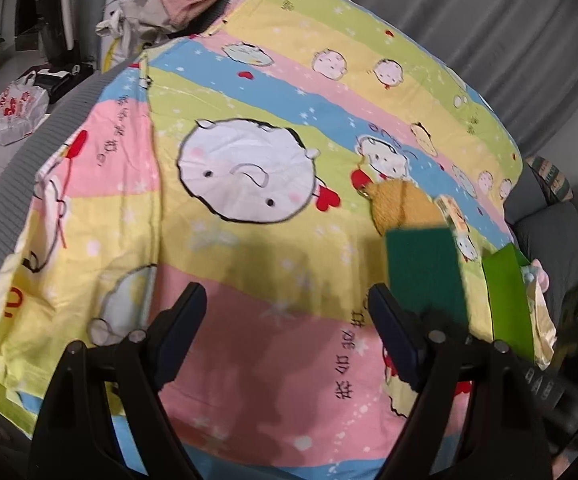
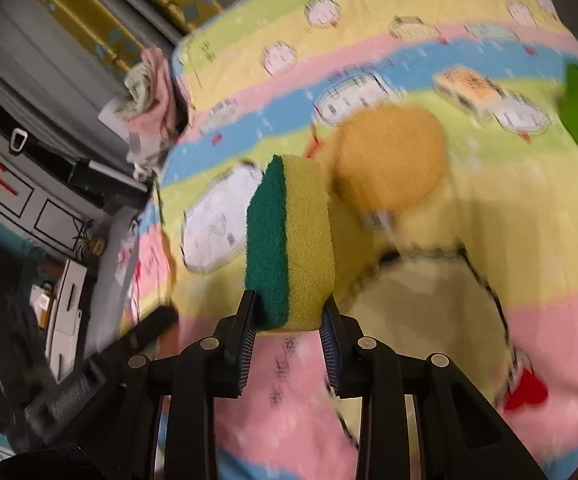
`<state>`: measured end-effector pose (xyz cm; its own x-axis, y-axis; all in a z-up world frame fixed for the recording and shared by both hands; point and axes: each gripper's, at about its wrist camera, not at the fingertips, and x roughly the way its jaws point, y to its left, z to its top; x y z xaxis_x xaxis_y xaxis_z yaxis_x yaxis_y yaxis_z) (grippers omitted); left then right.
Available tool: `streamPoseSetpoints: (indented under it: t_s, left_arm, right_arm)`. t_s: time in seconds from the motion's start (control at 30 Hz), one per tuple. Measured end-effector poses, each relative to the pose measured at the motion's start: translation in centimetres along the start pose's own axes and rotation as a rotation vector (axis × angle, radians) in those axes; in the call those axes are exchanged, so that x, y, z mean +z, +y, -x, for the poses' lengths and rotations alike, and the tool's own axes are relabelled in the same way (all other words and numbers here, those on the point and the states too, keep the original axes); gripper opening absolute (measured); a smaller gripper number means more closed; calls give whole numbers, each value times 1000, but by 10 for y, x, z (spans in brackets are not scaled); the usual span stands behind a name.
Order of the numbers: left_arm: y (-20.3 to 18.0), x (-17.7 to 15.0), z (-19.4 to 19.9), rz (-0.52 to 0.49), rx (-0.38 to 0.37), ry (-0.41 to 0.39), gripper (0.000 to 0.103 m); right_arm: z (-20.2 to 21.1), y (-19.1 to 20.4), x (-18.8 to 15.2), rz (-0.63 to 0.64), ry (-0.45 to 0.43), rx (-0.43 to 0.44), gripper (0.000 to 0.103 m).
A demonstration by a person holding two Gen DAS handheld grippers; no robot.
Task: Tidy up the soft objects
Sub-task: 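Lift the green-yellow sponge with the right gripper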
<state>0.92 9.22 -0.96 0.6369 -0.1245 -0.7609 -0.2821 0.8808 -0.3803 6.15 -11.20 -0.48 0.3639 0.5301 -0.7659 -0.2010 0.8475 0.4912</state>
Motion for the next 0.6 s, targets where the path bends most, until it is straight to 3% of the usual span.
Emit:
streamPoseSetpoints:
  t_s: [0.13,0.23,0.27,0.3,0.47,0.6]
  left_arm:
    - [-10,-7,-7,-33,-4,20,82]
    - [-14,-12,-15,-46,1,44,82]
    - [-16,-14,-19,-45,0,57,82]
    - [-17,-16,-22,-43,-2,67,82]
    - [-31,-25,-34,-69,-47,124,82]
    - [-48,-33,-43,-101,-135,175,80]
  right_arm:
    - [-6,-23,-19,-45,96,-18,33]
    - [-7,-39,-21,-93,121,-27,53]
    - [-6,-42,-20,-91,118,-48,68]
    - [-2,-45,-17,-86,95,-60,75]
    - [11,-58,-7,-128,26,-25,79]
    - [13,-64,-2,-151,-2,-9,79]
